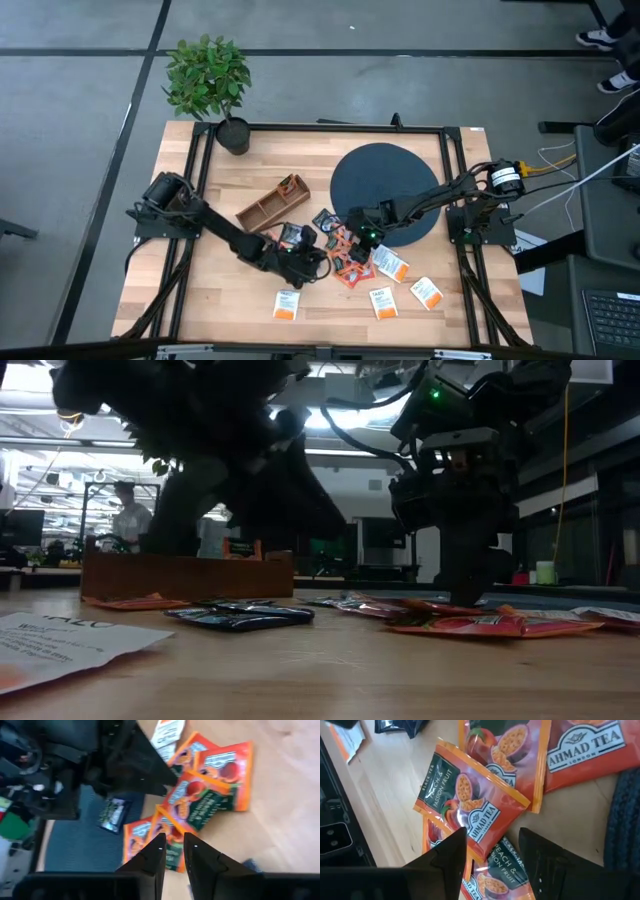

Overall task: Pick & Place Tea
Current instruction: Put the orange tea bag into the right section of the wooden organizer

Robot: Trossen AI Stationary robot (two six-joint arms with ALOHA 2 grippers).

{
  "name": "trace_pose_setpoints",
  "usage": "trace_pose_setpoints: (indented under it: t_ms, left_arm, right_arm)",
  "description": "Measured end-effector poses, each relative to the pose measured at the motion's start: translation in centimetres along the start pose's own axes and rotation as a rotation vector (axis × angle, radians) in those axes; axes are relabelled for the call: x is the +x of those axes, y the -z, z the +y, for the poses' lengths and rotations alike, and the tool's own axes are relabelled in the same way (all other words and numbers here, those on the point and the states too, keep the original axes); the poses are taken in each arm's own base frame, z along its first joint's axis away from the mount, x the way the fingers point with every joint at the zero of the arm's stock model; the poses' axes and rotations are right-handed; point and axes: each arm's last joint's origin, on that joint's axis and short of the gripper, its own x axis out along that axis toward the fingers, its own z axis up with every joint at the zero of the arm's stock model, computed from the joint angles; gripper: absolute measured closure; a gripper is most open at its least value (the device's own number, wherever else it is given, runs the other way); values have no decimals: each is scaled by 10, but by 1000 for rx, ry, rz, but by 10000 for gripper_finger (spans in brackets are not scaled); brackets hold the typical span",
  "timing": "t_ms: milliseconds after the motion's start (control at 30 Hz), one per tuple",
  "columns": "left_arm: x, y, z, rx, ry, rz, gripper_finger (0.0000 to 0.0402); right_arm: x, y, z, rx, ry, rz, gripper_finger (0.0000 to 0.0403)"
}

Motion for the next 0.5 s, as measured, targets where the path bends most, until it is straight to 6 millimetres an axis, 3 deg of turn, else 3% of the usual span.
trace_pose_setpoints:
  t_ms: [167, 400, 500]
  left_arm:
    - [-1, 0, -1, 65, -23, 16, 320]
    - [-1, 0, -2, 128, -28, 19, 295]
    - [6, 4, -10, 171, -11, 33, 287]
  right_arm:
    - [-20, 0, 9, -45, -6, -62, 221]
    - [-67, 13, 12, -35, 249, -269, 221]
    - [-72, 17, 18, -35, 255, -313, 221]
